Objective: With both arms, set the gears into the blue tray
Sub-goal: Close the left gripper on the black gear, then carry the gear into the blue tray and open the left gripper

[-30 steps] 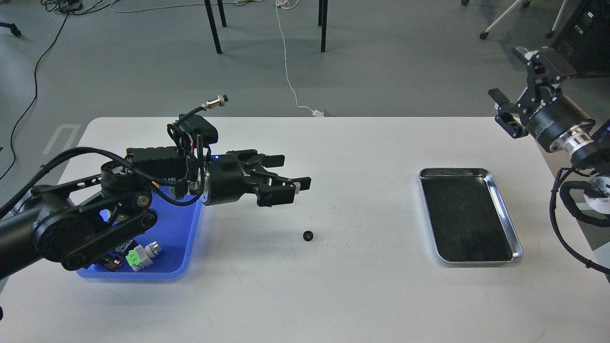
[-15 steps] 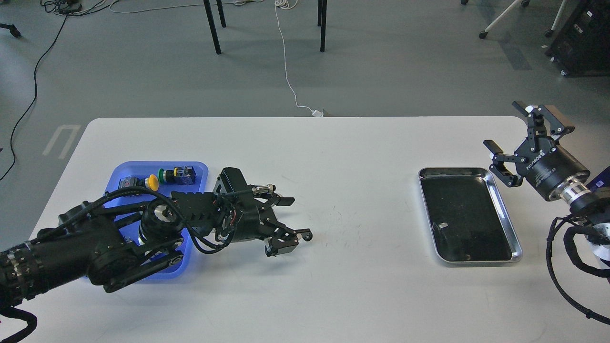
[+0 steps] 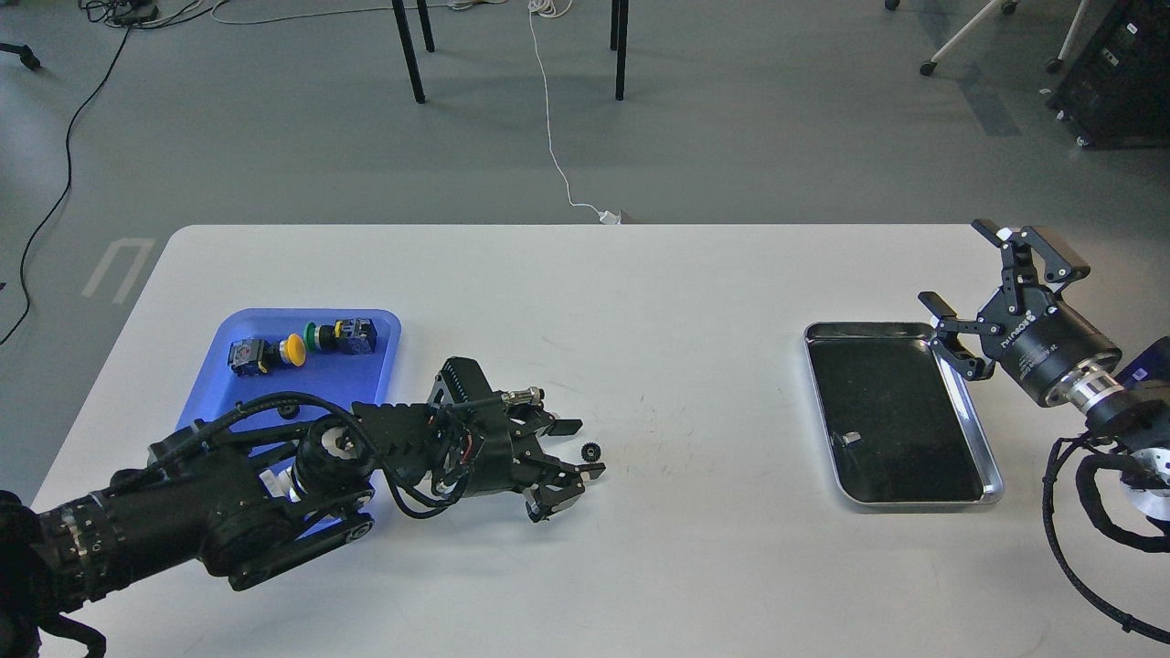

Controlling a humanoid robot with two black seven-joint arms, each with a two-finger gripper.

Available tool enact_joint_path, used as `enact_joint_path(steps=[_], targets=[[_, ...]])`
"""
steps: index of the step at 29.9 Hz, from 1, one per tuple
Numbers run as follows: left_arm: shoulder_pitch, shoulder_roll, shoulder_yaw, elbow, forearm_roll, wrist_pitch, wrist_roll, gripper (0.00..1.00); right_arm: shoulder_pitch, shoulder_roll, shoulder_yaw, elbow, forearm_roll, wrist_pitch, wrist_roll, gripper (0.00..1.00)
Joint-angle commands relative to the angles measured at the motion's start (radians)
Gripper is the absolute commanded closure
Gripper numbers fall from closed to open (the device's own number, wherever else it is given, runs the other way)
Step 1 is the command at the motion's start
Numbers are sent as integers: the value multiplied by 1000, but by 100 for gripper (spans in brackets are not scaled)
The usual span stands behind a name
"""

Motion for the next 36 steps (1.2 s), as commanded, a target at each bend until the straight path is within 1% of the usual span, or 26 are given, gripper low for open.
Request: enact_joint_path(steps=[1, 5, 9, 15, 19, 21, 24, 28, 32, 34, 36], targets=[[3, -6, 0, 7, 0, 2, 1, 47, -3, 1, 4, 2, 0, 0, 0, 4], [13, -5, -1, 15, 0, 2, 7, 54, -6, 1, 21, 2, 0, 0, 0, 4], [17, -2, -3, 29, 0, 2, 7, 69, -6, 3, 35, 7, 0, 0, 0, 4], [19, 1, -4, 29, 0, 5, 6, 78, -6, 3, 49, 8, 0, 0, 0, 4], [17, 10, -10, 29, 0, 5, 6, 88, -7, 1, 50, 8, 0, -2, 0, 4], [17, 15, -18, 27, 0, 8, 6, 89, -7, 1, 55, 8, 0, -2, 0, 4], [17, 38, -49, 15, 0, 37, 6, 89, -7, 1, 58, 8, -1, -2, 0, 4], [16, 66, -58, 7, 0, 42, 4, 89, -7, 3, 66, 8, -1, -2, 0, 4], [16, 104, -76, -14, 0, 63, 4, 89, -7, 5, 78, 7, -1, -2, 0, 4], [16, 141, -91, -40, 0, 71, 3, 89, -7, 5, 81, 7, -1, -2, 0, 4], [19, 220, -121, -89, -8, 88, -5, 89, -7, 1, 87, 7, -1, -2, 0, 4]])
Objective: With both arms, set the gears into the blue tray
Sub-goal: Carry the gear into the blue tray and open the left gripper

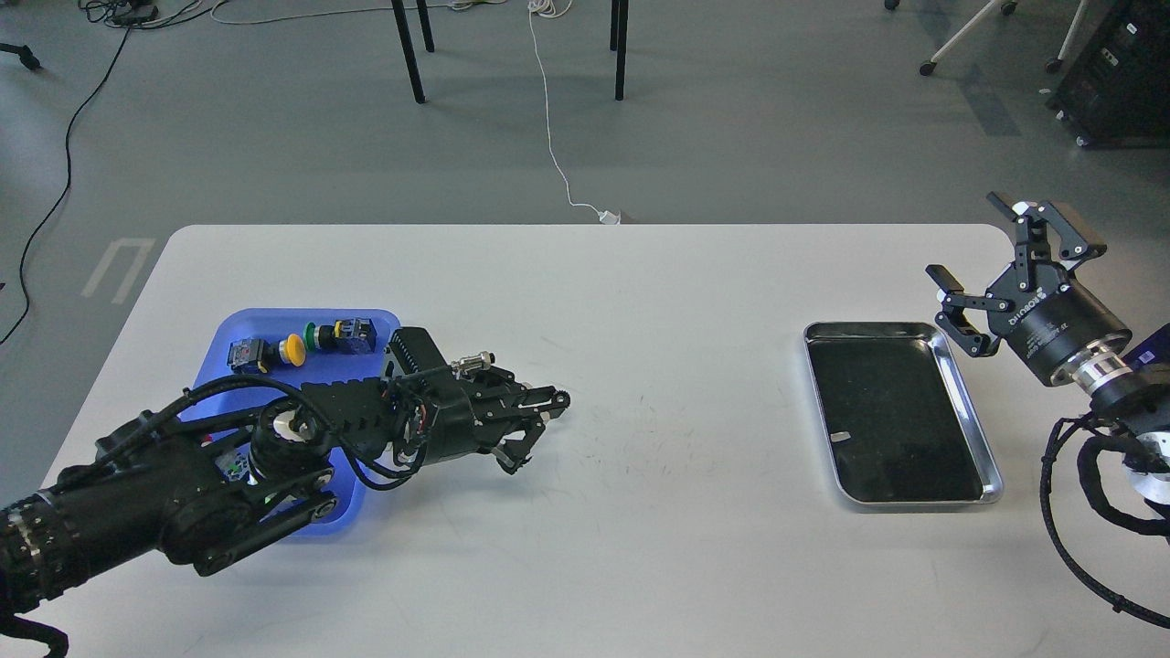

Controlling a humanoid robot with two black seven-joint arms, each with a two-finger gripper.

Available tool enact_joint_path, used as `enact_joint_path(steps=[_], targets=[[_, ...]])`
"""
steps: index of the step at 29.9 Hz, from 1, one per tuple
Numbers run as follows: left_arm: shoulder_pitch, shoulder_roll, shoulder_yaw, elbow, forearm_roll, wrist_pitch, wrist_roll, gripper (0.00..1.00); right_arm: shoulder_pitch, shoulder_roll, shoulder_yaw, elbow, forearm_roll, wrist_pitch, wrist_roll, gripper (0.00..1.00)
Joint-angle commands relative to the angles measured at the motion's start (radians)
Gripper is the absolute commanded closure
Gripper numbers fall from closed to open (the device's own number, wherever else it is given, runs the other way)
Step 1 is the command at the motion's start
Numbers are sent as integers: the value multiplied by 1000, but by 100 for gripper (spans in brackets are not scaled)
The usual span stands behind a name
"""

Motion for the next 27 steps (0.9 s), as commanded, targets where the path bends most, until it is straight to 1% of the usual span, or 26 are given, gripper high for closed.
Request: enact_joint_path(steps=[1, 4, 6, 8, 10, 14, 22, 24, 25, 27], targets=[[3, 135, -39, -73, -26, 30, -10, 89, 0, -4, 7, 0, 0, 0, 0, 4], [7, 282, -28, -82, -143, 64, -20, 88, -12, -4, 7, -8, -5, 2, 0, 4], [24, 365, -27, -79, -212, 65, -47, 88, -12, -3, 7, -8, -2, 2, 0, 4], [46, 424, -25, -74, -232, 65, -69, 88, -12, 0, 11, -7, -2, 2, 0, 4], [78, 473, -25, -61, -235, 65, -76, 88, -12, 4, 21, -5, -5, 2, 0, 4], [125, 496, -25, -36, -235, 68, -73, 87, -12, 8, 33, 0, -2, 0, 0, 4], [159, 484, -25, -44, -230, 68, -72, 85, -14, -3, 39, 1, -2, 0, 0, 4], [168, 481, -27, -42, -235, 68, -72, 81, -15, -3, 39, 0, -5, 0, 0, 4], [168, 476, -27, -41, -235, 68, -69, 75, -15, -3, 41, 0, -5, 0, 0, 4], [168, 459, -25, -38, -230, 67, -64, 58, -17, -3, 41, 0, -5, 0, 0, 4]])
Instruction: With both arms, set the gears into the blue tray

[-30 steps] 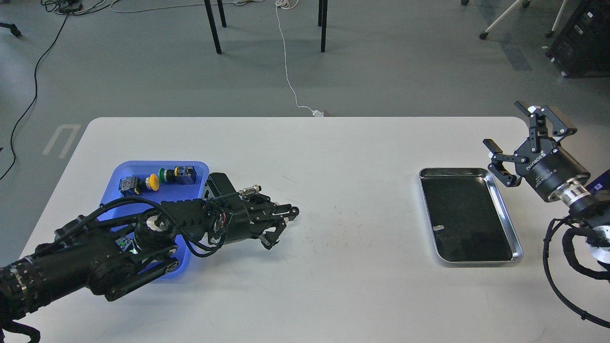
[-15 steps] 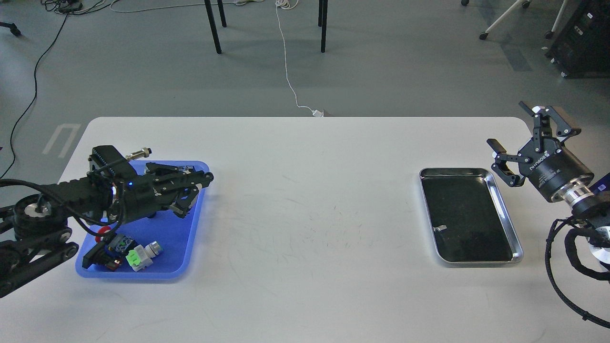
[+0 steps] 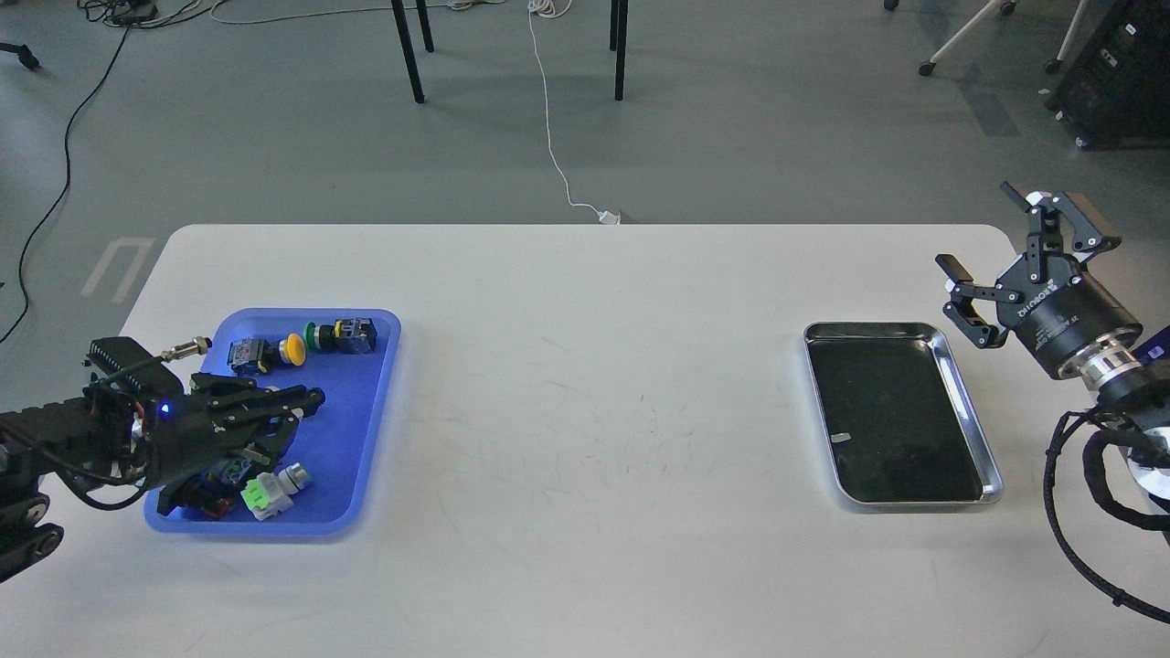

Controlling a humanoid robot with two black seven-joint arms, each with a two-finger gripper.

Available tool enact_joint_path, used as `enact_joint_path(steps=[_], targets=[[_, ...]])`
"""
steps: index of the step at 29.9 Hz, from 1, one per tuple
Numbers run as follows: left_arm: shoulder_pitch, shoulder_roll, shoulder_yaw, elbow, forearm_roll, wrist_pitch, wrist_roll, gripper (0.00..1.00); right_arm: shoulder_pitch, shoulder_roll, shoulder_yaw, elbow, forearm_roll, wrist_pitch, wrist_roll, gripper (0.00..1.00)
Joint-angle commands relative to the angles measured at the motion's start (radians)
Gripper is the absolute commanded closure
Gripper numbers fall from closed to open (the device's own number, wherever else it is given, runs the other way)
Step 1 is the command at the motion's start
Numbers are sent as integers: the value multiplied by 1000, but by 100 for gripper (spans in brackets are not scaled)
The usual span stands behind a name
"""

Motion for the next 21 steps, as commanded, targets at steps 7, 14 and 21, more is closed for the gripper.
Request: enact_joint_path(steps=[7, 14, 21], targets=[[-1, -21, -10, 7, -13, -2, 0, 43, -2, -1, 1, -6, -2, 0, 0, 4], [-36, -84, -151, 6, -534, -6, -4, 14, 1, 10, 83, -24, -3, -43, 0, 2], [-192, -202, -211, 19, -1249, -31, 7, 3, 18, 57, 186, -55, -3, -170, 0, 1]])
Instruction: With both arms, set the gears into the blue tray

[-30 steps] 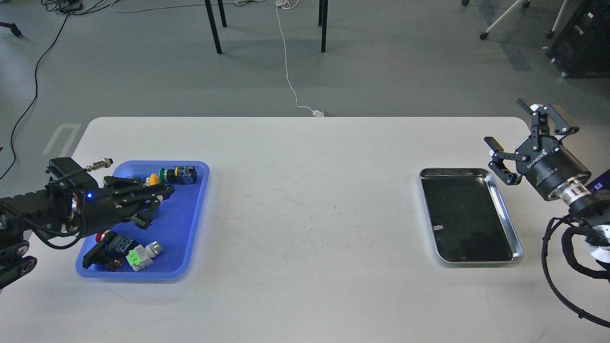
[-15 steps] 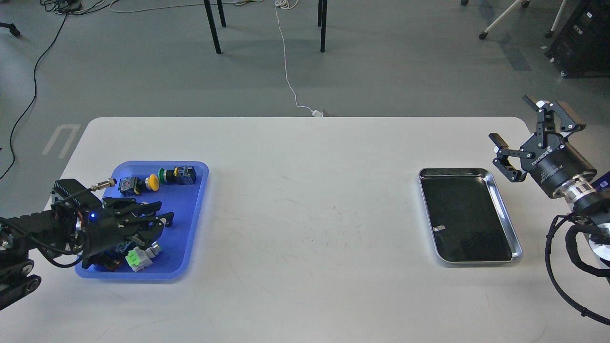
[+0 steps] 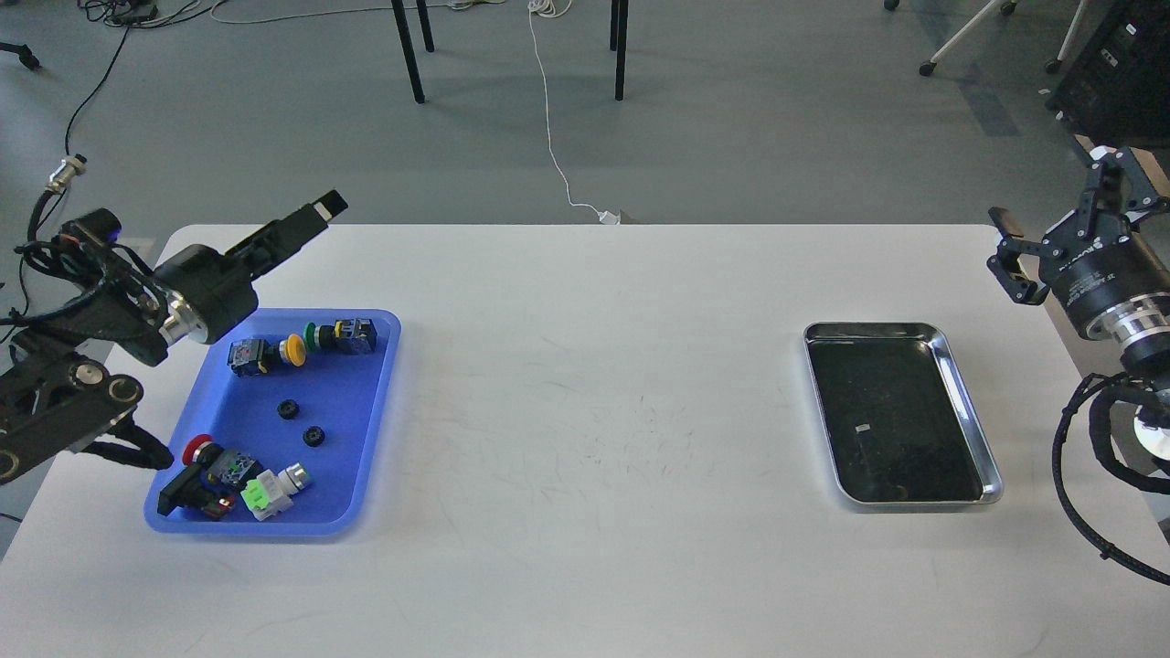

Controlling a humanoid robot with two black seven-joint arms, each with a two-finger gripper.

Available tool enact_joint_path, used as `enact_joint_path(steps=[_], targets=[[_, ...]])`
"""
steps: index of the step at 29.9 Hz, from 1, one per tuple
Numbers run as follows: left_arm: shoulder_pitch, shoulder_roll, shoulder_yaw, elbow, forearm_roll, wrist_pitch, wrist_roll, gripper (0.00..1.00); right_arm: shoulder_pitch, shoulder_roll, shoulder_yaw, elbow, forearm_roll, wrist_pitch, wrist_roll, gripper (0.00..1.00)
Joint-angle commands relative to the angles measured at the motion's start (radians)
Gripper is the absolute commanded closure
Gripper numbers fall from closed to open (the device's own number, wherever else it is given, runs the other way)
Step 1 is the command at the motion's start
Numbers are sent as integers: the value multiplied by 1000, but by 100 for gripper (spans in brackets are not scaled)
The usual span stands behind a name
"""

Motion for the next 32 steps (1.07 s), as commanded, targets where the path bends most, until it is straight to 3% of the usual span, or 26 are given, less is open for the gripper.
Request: enact_joint_path(steps=[1, 8, 11, 15, 19, 23, 32], targets=[[-77, -75, -7, 29, -347, -12, 2, 2, 9, 23, 52, -12, 0, -25, 0, 1], [-99, -281, -160, 158, -700, -30, 1, 2, 35, 153, 98, -24, 11, -42, 0, 1], [-100, -342, -226, 256, -789, -130, 12, 2, 38, 231, 146, -87, 78, -45, -5, 1], [-97, -396, -313, 403, -962, -303, 70, 2, 32, 331, 212, -193, 179, -28, -59, 1], [-97, -410, -324, 494, -1062, -365, 73, 2, 32, 405, 270, -267, 190, 22, -67, 1], [-87, -418, -324, 500, -1137, -421, 70, 2, 41, 429, 325, -319, 208, 70, -99, 1], [-77, -445, -323, 500, -1151, -415, 61, 2, 109, 416, 327, -328, 201, 67, -108, 1]])
